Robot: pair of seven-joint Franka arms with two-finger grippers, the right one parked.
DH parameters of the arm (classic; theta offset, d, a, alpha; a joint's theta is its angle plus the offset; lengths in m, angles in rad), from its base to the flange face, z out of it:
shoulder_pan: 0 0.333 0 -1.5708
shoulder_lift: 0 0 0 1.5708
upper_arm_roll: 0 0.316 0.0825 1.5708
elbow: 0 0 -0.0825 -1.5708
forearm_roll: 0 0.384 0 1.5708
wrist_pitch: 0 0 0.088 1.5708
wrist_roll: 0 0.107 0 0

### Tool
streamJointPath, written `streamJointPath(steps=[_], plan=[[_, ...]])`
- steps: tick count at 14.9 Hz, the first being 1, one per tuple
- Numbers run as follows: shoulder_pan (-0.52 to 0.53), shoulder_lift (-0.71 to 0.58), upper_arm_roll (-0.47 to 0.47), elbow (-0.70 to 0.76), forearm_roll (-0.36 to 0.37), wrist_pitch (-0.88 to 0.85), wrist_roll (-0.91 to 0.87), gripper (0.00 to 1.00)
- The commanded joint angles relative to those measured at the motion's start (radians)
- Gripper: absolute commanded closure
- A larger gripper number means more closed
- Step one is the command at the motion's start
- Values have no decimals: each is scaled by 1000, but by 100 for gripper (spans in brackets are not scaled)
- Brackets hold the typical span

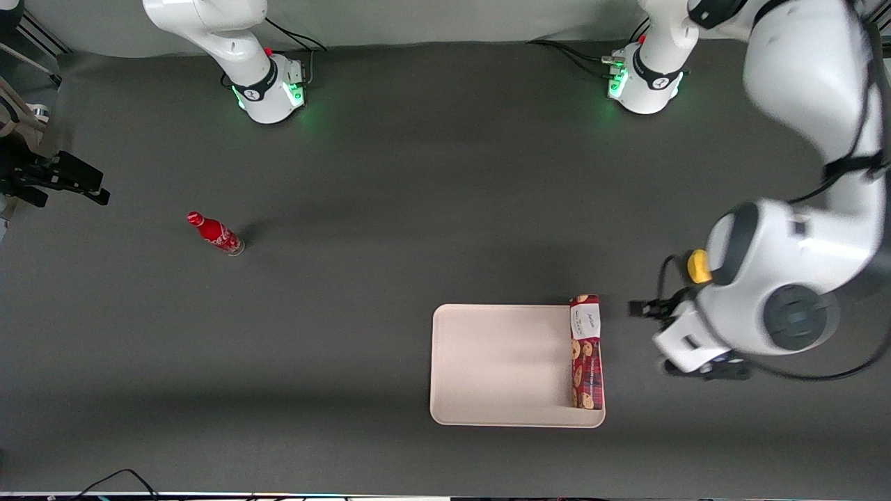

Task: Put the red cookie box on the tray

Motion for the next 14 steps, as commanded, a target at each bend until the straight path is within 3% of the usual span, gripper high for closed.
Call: streamJointPath(steps=[1,5,9,14], plan=[[-3,-218,150,-77,-92,-196,161,0],[5,-522,199,-414,-94,-161,201,0],[7,-832,212,-798,-94,56,201,0],[4,-819,210,-737,-95,48,253,0]])
